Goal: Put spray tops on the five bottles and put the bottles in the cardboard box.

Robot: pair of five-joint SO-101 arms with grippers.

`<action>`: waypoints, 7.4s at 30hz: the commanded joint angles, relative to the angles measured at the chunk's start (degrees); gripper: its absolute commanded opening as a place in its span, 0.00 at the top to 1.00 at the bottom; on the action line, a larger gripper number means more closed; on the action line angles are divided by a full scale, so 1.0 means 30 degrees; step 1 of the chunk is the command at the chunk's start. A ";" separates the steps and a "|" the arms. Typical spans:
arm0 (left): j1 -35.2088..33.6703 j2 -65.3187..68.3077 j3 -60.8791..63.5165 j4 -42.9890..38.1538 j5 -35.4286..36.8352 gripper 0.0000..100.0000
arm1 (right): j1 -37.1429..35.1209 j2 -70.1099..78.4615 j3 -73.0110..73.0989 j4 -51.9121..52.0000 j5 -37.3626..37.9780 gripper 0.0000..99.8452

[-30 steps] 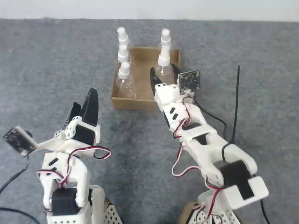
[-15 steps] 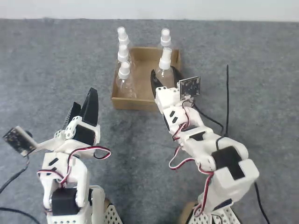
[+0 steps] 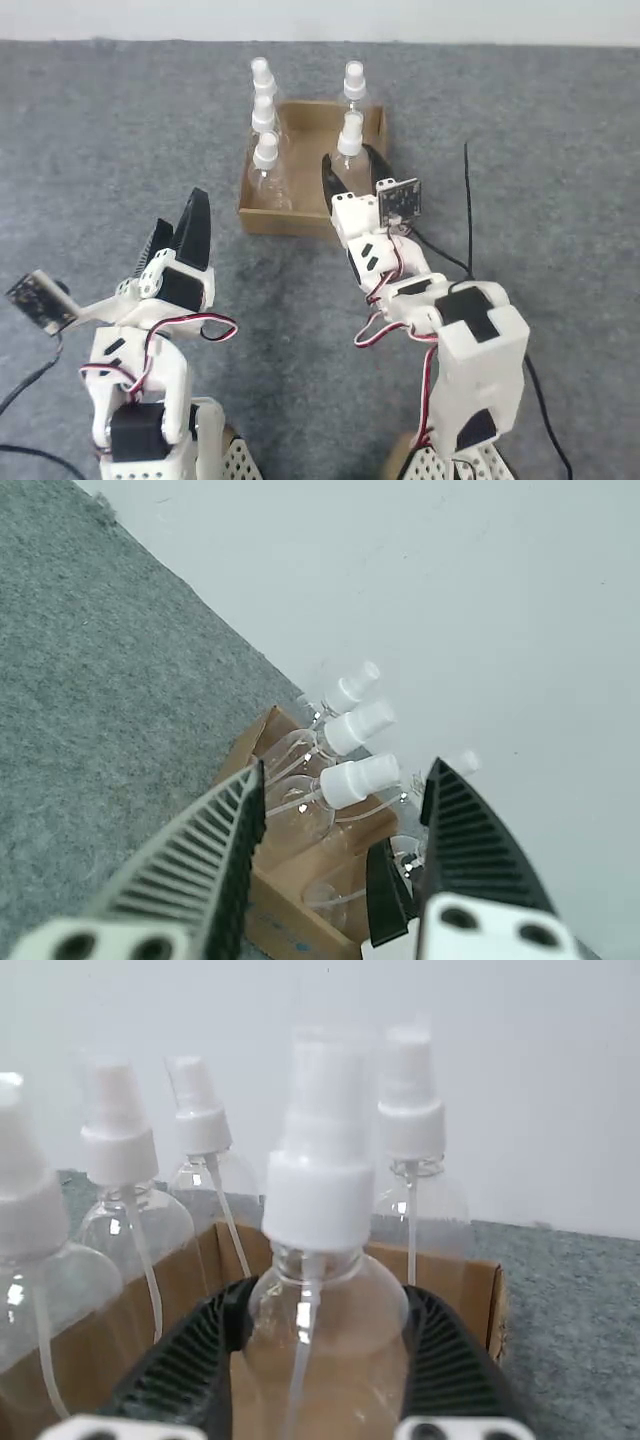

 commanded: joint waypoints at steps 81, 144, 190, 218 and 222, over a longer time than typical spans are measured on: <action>-0.0088 -0.0440 0.0132 -0.0645 -0.0850 0.77 | -0.0571 -0.2945 0.2168 0.2212 0.2256 0.70; -0.0088 -0.0440 0.0161 -0.0645 -0.0850 0.77 | 0.0747 -1.9267 0.7648 1.5458 0.2286 0.80; 0.0059 -0.0440 0.1070 -0.2579 -0.0879 0.99 | 0.0718 -2.5509 0.7883 2.2168 0.2344 0.98; 0.0733 -0.0469 0.0982 -0.2374 -0.0879 0.99 | 0.1040 -3.6821 0.7531 3.2190 0.2227 0.98; 0.1319 -0.0469 0.0952 -0.2051 -0.1729 0.99 | 0.1070 -3.8725 0.7971 3.2806 0.2315 0.98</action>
